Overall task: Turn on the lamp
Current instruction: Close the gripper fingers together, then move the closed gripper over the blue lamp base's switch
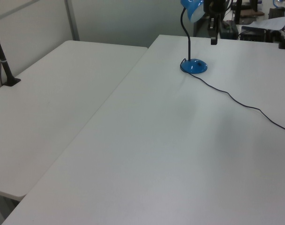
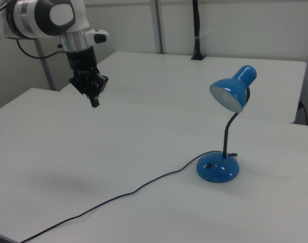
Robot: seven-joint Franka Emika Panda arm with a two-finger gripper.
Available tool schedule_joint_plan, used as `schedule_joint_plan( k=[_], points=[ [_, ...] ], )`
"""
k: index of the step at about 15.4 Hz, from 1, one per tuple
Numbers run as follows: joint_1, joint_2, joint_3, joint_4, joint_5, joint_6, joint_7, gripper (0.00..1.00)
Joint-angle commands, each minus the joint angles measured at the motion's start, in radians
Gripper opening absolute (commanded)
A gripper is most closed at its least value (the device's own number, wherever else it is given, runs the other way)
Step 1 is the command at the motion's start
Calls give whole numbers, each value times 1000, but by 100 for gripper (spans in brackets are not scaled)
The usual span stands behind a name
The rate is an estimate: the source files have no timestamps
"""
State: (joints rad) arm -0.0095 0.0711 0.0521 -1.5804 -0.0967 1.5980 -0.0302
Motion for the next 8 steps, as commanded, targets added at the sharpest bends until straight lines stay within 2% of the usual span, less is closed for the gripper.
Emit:
schedule_joint_plan(
  k=[1, 8],
  points=[
    [-23, 3, 0, 13, -3, -30, -19, 0],
    [-63, 13, -3, -1, -3, -16, -20, 0]
  ],
)
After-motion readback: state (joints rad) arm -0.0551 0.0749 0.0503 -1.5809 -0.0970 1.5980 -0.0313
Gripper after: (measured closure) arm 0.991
